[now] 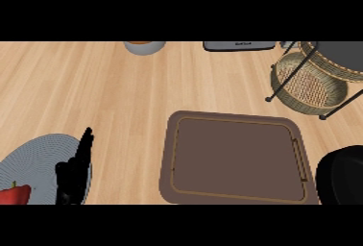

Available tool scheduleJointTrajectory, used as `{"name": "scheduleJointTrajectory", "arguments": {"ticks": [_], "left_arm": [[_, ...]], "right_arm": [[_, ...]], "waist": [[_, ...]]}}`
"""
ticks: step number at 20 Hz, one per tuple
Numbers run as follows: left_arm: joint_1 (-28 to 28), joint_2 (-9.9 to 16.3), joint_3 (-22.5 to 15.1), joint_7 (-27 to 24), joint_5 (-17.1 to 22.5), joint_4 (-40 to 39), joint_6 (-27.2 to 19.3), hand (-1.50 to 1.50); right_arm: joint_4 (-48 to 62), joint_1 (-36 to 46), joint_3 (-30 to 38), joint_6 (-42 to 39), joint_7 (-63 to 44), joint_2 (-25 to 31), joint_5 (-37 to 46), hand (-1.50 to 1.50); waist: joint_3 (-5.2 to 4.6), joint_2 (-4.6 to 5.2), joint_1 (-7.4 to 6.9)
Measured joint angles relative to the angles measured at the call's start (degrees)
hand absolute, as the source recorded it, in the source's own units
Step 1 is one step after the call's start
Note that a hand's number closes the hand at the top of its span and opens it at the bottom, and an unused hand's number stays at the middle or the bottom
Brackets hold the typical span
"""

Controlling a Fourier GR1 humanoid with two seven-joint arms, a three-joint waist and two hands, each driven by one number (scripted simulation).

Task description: Pick the cupcake from the tray and place it in the tiered basket

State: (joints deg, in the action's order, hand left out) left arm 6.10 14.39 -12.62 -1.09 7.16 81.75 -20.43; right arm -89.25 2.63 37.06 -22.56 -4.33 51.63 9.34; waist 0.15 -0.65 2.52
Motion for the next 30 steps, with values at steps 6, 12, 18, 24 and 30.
{"name": "scheduleJointTrajectory", "arguments": {"ticks": [6, 12, 18, 24, 30], "left_arm": [[-1.5, -1.4, -0.5, 0.3, -2.0, -0.8, 0.2, 0.00], [-3.1, -1.7, 1.0, -1.0, -1.8, -3.0, 2.9, 0.00], [-4.0, -2.7, 0.6, 0.4, -3.0, -2.5, 3.0, 0.00], [-4.1, -3.1, 0.9, 2.2, -3.9, -1.7, 2.9, 0.00], [-3.6, -3.4, 1.3, 1.9, -4.1, -1.6, 3.9, 0.00]], "right_arm": [[0.3, 1.7, 7.0, -4.3, -1.9, 4.9, -3.5, 1.50], [4.4, 9.8, 3.1, -3.6, -7.4, 8.3, -3.6, 1.50], [12.8, 21.3, -6.0, -0.3, -10.5, 10.5, -1.1, 1.50], [22.0, 29.3, -14.1, 2.1, -6.2, 8.4, 3.2, 1.50], [27.8, 35.1, -21.4, 5.5, -3.3, 3.7, 9.0, 1.50]], "waist": [[-0.05, 0.32, -1.75], [0.00, 0.48, -2.88], [-0.04, 0.70, -3.82], [-0.06, 0.83, -4.08], [-0.05, 0.80, -3.95]]}}
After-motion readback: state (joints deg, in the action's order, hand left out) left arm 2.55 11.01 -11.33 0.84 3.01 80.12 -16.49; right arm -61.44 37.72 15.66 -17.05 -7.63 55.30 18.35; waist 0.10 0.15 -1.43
